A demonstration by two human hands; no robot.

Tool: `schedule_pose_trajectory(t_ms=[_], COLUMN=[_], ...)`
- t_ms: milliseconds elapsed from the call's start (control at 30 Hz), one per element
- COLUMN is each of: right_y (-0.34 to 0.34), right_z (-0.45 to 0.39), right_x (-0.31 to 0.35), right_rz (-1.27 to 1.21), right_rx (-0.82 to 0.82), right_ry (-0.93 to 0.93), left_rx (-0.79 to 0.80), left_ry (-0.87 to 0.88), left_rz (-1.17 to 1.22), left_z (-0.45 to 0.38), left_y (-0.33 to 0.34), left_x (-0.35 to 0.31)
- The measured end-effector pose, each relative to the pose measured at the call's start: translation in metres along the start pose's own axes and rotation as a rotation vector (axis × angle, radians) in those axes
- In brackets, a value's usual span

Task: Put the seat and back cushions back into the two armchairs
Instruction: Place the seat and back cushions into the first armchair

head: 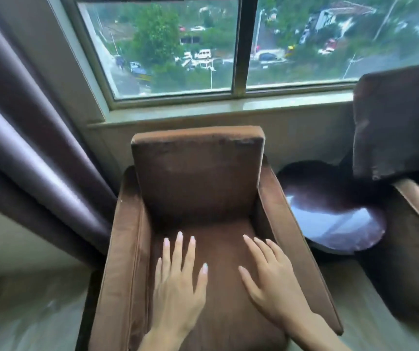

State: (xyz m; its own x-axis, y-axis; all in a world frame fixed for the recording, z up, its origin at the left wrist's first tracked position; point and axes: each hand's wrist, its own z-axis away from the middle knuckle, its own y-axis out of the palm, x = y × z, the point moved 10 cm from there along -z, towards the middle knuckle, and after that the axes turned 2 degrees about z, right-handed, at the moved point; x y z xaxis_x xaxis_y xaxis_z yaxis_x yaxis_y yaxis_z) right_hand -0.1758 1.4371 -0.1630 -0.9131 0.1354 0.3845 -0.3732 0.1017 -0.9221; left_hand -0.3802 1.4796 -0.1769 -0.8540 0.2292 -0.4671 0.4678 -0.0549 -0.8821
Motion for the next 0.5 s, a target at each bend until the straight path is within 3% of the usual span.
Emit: schedule_pose_trajectory(t_ms=[200, 500], right_y=[-0.099, -0.165], right_z=[-0.003, 0.035], right_x=[0.017, 0.004], right_rz=[-0.047, -0.296], right_rx=[-0.087, -0.236], right_ry=[0.053, 0.282], left_rx=[-0.087, -0.085], left_ry=[0.066, -0.001], left_rz=[0.12, 0.437], left_z=[-0.018, 0.004], left_y=[-0.079, -0.117], left_x=[-0.068, -0.102])
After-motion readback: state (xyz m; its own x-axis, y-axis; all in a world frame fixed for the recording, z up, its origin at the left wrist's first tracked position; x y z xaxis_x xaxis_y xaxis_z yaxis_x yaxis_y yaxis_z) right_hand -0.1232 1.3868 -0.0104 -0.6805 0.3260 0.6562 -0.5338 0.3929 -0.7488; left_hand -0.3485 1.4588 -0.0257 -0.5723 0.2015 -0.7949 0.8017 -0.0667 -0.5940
